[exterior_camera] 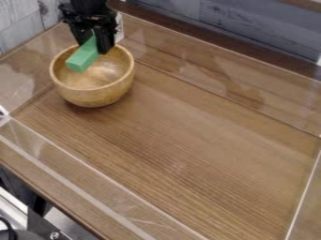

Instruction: Put the green block in the brown bowl

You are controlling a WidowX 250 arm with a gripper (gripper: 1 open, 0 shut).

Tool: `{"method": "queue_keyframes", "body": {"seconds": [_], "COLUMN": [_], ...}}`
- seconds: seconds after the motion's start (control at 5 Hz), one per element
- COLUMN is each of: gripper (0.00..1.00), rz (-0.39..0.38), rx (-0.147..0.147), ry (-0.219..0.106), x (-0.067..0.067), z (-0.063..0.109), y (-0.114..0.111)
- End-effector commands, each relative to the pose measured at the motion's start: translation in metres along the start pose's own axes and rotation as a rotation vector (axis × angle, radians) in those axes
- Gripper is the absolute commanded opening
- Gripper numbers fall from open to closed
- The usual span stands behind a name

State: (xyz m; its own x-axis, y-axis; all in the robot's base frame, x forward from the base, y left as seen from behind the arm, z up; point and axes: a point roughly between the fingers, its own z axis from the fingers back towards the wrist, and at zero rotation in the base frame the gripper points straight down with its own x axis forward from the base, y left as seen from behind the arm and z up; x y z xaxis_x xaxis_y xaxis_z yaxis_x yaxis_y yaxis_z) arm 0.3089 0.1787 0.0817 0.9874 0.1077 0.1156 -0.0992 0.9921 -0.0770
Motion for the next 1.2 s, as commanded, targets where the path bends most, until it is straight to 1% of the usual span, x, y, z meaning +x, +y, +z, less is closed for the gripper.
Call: {"method": "queue_keyframes", "body": {"seconds": [0.0, 0.2, 0.4, 1.0], "gripper": [0.00, 0.00, 1.00, 1.00], "rz": [0.007, 0.009, 0.010, 0.003], "rx": [0.030, 0.030, 0.028, 0.001], "ry": [-0.053, -0.045, -0.038, -0.025], "x": [0.010, 0.011, 0.012, 0.019], "z": [0.017, 0.011, 0.008, 0.026], "y": [0.009, 0.009, 0.009, -0.007]}}
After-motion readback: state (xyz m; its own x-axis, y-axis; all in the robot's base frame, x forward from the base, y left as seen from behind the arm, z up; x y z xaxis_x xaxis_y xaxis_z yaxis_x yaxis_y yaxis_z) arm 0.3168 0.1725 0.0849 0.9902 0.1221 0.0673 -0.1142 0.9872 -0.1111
